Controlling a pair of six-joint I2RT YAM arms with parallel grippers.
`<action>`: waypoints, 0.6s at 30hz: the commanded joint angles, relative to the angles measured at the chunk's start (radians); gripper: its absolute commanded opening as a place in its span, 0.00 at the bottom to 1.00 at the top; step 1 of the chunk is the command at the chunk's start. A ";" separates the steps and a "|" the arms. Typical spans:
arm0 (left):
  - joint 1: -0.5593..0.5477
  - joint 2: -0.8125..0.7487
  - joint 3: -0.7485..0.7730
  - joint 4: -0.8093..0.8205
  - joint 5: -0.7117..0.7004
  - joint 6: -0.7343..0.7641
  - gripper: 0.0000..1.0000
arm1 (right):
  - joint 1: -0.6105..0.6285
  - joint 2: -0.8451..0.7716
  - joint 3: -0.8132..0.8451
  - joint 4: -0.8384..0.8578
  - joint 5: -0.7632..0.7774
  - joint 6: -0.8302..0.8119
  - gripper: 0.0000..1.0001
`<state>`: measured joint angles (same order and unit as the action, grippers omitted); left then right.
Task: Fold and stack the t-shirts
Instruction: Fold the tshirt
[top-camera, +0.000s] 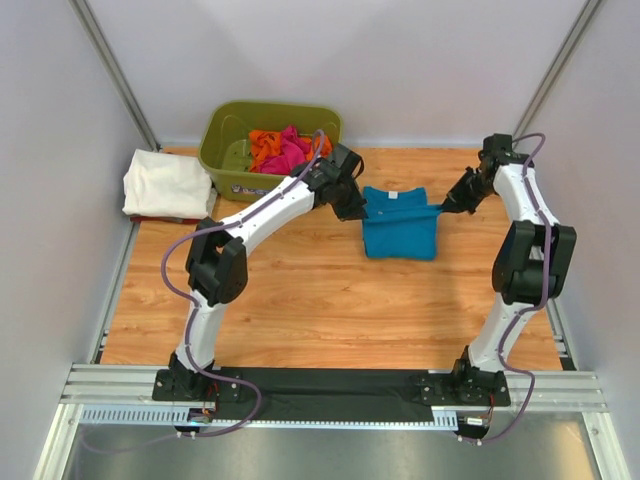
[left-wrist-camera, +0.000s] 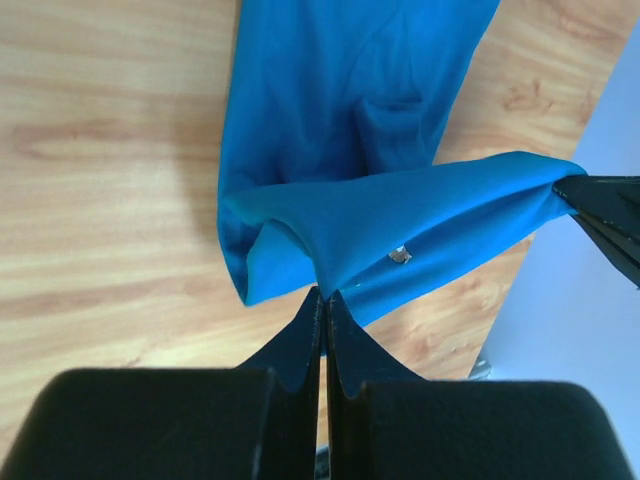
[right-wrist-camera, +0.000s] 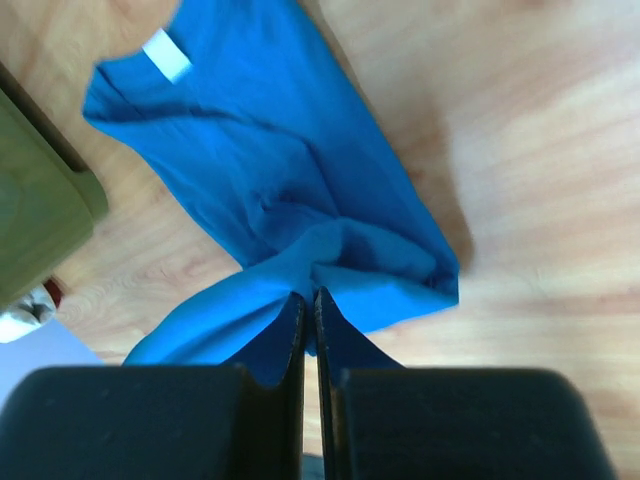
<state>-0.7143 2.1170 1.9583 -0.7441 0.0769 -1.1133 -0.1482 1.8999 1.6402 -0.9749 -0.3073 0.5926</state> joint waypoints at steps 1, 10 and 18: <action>0.047 0.050 0.076 -0.055 -0.039 0.004 0.00 | -0.024 0.082 0.151 0.090 0.076 -0.040 0.00; 0.091 0.199 0.200 0.055 -0.066 0.010 0.00 | -0.013 0.283 0.345 0.113 0.050 -0.053 0.00; 0.096 0.276 0.261 0.087 -0.173 -0.017 0.14 | 0.013 0.444 0.481 0.174 -0.019 -0.063 0.17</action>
<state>-0.6468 2.3936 2.1872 -0.6422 0.0086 -1.1267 -0.1326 2.3066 2.0262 -0.8852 -0.3511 0.5575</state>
